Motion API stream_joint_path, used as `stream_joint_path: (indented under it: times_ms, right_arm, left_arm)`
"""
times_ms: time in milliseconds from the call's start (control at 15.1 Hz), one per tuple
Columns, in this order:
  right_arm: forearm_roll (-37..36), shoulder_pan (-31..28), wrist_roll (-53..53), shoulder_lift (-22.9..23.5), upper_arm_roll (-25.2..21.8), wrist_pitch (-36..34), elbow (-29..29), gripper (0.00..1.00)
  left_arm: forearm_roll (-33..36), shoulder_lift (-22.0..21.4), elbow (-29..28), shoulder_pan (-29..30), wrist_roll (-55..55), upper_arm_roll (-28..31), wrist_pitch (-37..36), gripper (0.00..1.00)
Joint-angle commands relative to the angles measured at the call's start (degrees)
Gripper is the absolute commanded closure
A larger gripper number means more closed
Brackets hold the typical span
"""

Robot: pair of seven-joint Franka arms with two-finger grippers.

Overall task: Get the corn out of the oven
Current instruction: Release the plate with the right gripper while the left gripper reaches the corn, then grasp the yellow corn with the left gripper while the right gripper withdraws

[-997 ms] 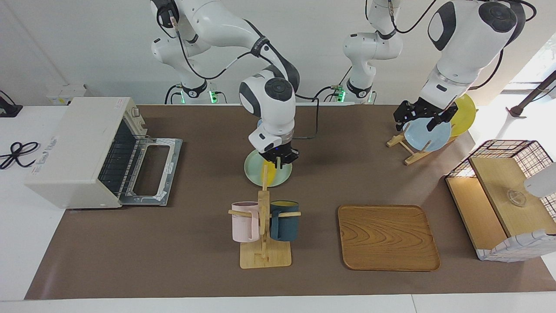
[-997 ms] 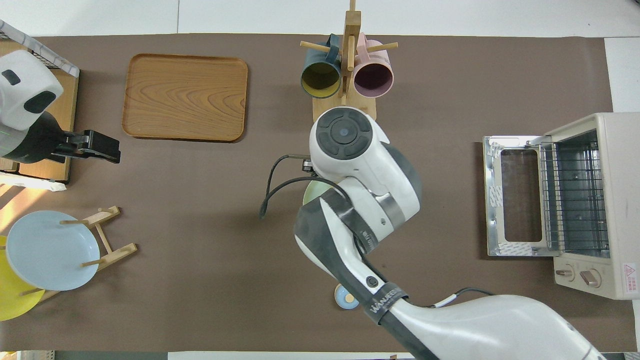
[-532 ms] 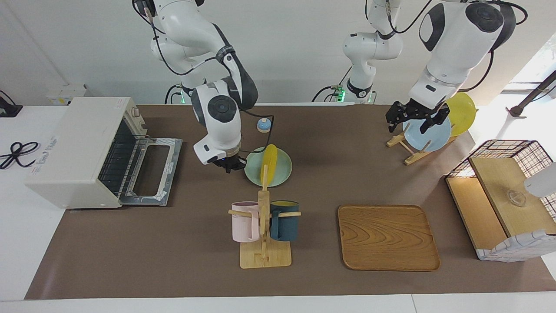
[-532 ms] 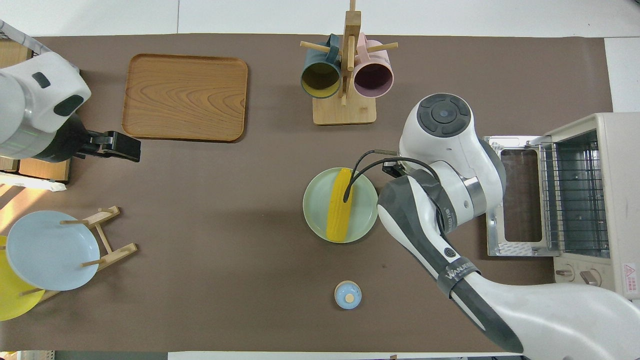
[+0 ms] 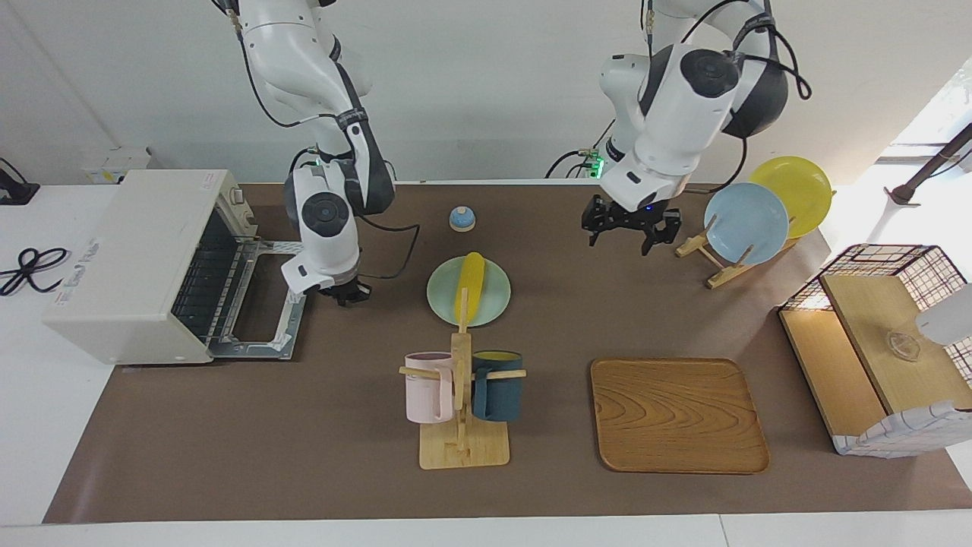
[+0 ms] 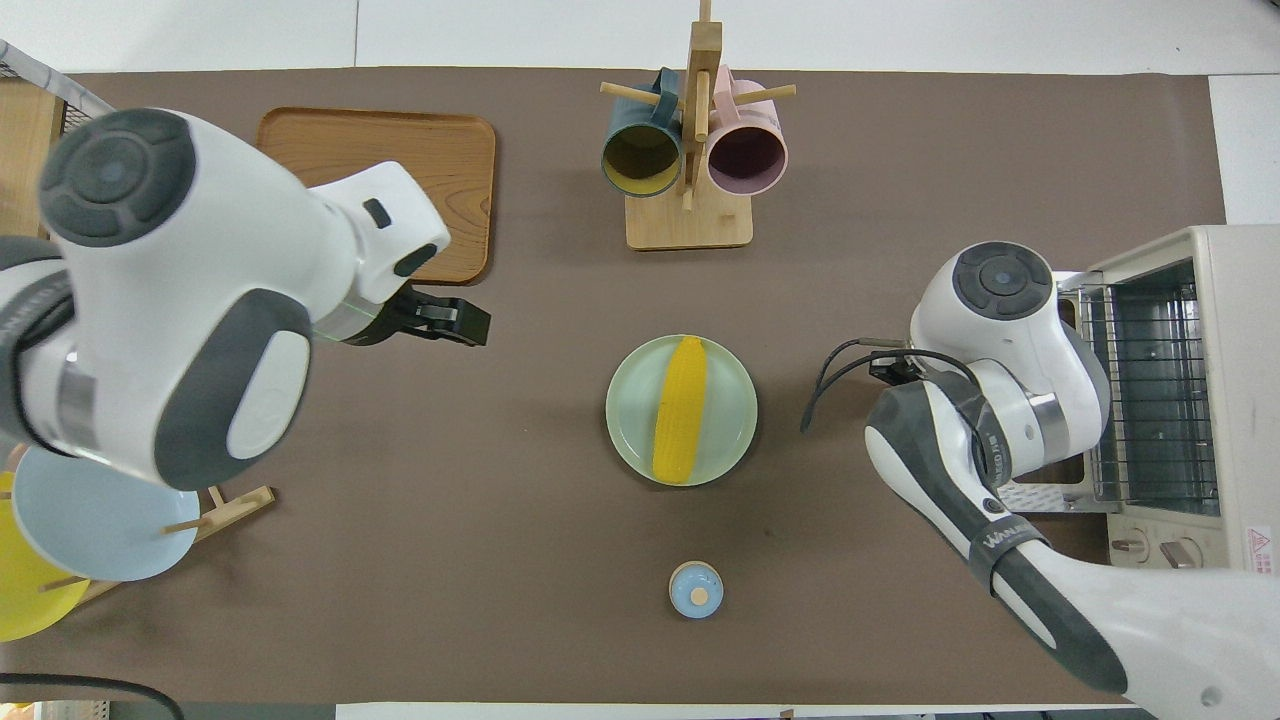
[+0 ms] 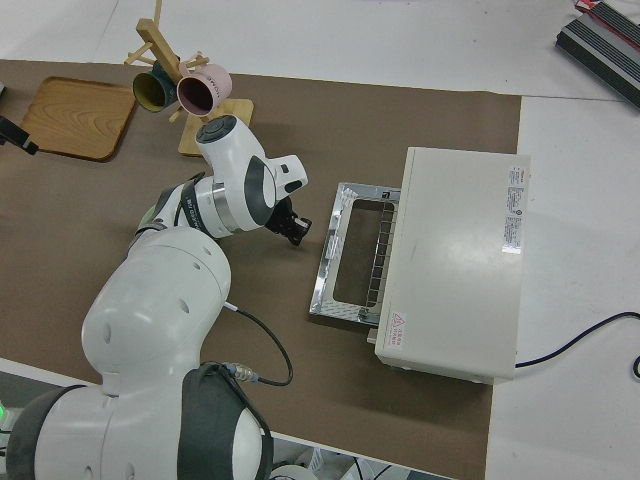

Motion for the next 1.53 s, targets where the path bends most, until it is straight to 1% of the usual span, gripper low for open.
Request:
stream_joint_path:
  times_ms: [0, 133, 199, 332, 532, 598, 731, 864, 997, 1063, 1329, 1462]
  right_arm:
    - [-1.9, -2.6, -2.3, -1.8, 0.7, 1.3, -2.6, 1.00]
    - [-3.2, -3.1, -2.4, -1.8, 0.7, 1.3, -2.6, 1.00]
    - [-3.5, -3.5, -2.6, -1.8, 0.7, 1.3, -2.6, 1.00]
    - [-3.8, -4.1, -4.1, -1.8, 0.7, 1.2, -2.6, 1.00]
    - [-9.6, -4.2, -4.9, -1.9, 0.7, -0.5, -2.4, 1.00]
    - [-10.8, -4.4, -5.1, -1.9, 0.7, -1.0, -2.1, 1.00]
    - [-11.3, -4.2, -6.1, -2.2, 0.7, -2.1, -1.2, 1.00]
    - [-11.8, -4.2, -7.4, -2.7, 0.7, -7.5, 2.2, 1.00]
    - [-11.8, -4.4, -11.9, -3.9, 0.8, -13.2, 6.2, 1.00]
    - [-11.7, -4.6, -13.5, -4.8, 0.7, -14.9, 7.1, 1.00]
    - [-10.7, -8.0, -21.0, -9.3, 0.8, -18.6, 7.1, 1.00]
    - [-9.2, -9.7, -24.6, -10.8, 0.7, -18.8, 7.1, 1.00]
  left_arm:
    - [-3.4, 4.3, 0.3, -5.1, -3.1, 0.9, 5.6, 0.00]
    - [-4.3, 6.9, 0.1, -8.5, -5.9, 0.9, 10.0, 0.00]
    - [-4.3, 7.8, 0.2, -10.1, -5.9, 0.9, 10.8, 0.00]
    - [-4.3, 11.0, 0.9, -13.4, -6.5, 1.0, 13.3, 0.00]
    - [-3.9, 15.6, 0.8, -17.4, -6.7, 1.1, 17.4, 0.00]
    - [-3.9, 16.5, 0.8, -17.5, -6.5, 1.0, 18.1, 0.00]
    - [-3.7, 17.3, 0.4, -18.4, -6.3, 0.9, 18.3, 0.00]
    - [-3.9, 18.6, -0.3, -19.7, -6.4, 0.9, 20.0, 0.00]
    - [-4.2, 18.6, -1.1, -19.7, -6.6, 0.9, 21.4, 0.00]
    - [-4.3, 18.6, -1.5, -19.7, -6.7, 0.9, 21.8, 0.00]
    - [-4.4, 18.1, -6.0, -21.5, -7.5, 0.9, 26.8, 0.00]
    - [-4.4, 17.9, -6.7, -21.6, -7.7, 0.9, 27.6, 0.00]
